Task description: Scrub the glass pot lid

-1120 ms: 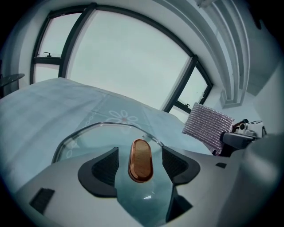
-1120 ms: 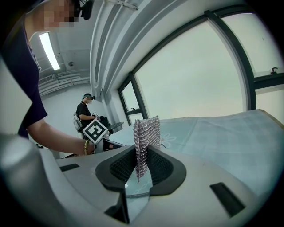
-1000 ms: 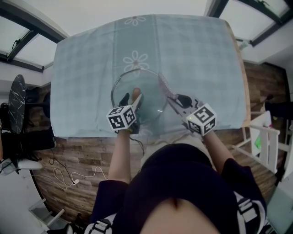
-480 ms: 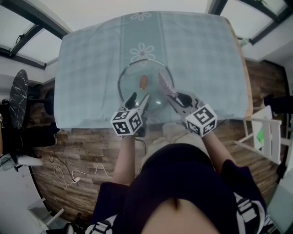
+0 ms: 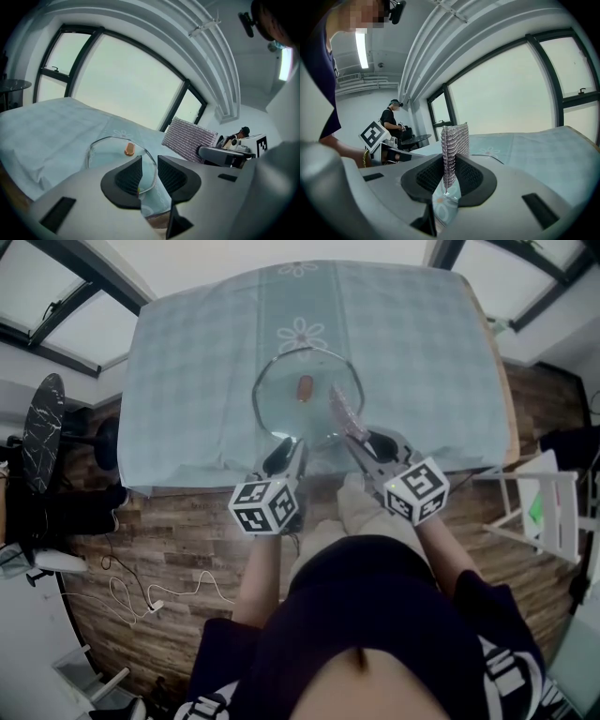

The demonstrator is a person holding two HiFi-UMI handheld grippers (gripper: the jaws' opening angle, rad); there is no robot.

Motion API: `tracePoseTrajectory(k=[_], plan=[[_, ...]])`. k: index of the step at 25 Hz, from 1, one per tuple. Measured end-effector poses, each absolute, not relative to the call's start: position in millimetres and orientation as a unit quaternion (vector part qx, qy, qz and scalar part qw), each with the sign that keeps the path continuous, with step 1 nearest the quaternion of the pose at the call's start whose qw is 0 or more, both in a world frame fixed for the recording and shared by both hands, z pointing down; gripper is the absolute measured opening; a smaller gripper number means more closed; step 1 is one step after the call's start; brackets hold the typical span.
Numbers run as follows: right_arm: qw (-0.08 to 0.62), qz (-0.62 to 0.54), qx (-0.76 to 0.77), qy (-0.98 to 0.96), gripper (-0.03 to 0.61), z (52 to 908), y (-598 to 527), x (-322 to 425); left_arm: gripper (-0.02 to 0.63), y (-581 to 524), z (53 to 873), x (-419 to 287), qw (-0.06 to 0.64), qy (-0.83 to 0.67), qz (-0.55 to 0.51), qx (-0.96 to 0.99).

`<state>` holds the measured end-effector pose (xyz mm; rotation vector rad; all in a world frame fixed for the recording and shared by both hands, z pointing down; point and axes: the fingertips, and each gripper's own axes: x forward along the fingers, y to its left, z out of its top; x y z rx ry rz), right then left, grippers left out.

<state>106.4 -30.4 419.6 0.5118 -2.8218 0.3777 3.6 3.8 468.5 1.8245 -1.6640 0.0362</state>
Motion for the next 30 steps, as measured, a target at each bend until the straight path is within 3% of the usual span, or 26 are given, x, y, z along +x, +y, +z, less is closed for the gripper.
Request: tracePoseTrajectory(k=[11,30], plan=[[0.152,0.12,0.167,-0.967,0.078,416,38,111,0.003,63,451,9,0.317,-0.637,0.011,0.702],[0.136,0.135,0.164,-0.968,0.077,409,90,120,0.0,111,442,20,0.301,-0.65,0.0,0.697]])
